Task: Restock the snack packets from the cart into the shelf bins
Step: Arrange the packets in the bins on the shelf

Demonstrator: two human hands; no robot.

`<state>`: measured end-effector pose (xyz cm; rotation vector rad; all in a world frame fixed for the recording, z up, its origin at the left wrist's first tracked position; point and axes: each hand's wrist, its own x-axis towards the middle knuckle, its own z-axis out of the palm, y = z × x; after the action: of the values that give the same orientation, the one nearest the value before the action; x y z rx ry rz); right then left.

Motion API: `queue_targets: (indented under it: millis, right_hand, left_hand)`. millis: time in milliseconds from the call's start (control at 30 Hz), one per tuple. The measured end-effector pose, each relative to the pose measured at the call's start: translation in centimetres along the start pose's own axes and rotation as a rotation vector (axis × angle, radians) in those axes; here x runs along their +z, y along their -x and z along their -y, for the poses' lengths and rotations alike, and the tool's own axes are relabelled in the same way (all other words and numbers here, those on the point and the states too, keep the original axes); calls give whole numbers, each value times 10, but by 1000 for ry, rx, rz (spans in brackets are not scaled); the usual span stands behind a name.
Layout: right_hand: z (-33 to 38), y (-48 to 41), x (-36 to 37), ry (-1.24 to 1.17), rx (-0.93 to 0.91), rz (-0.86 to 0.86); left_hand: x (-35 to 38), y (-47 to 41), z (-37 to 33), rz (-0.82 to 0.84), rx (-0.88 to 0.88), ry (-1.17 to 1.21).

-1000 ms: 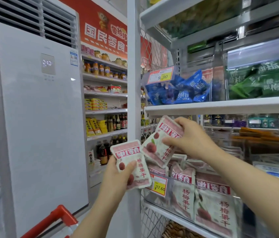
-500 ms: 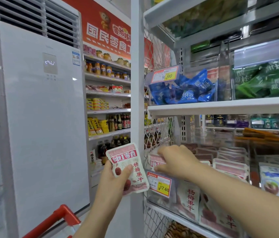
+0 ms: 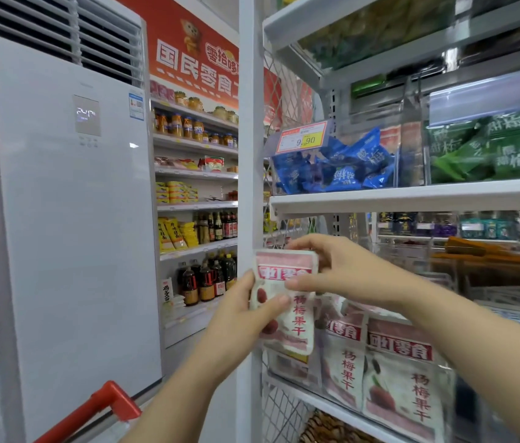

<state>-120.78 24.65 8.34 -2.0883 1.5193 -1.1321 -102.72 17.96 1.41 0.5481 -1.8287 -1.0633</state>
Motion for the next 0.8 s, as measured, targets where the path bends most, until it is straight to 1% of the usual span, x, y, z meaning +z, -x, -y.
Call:
queue_targets:
  millis: [133,200,267,333,500,567,667,733,800]
  right_hand:
    - [-2,9,-9,404,-106,-297]
    - [-9,14,-16,522,-110,-383]
    - [-17,19,-20,554,-71,-414]
    - [-21,24,-21,556,-36,-398]
    - [-13,32,-32,567,13,-290]
    - [-14,34,-31,583,79,-212]
    - [-22,36,-22,674,180,-54]
    - [-24,36,-20,716,204,6]
    - [-19,38,-26,734,212,39]
  left_hand:
    - [22,-25,-12,30,121,-170]
    - [31,-35,-14,35,144,-237]
    - [38,-42,-11,34,148,-315]
    - [41,-43,-9,45,137,-381]
    - [42,-39,-7,117,99,-432]
    - [41,-38,-7,153,83,-501]
    - [42,-34,5,282,53,-667]
    - [44,-32,11,287,51,-748]
    - [46,-30,11,247,56,-717]
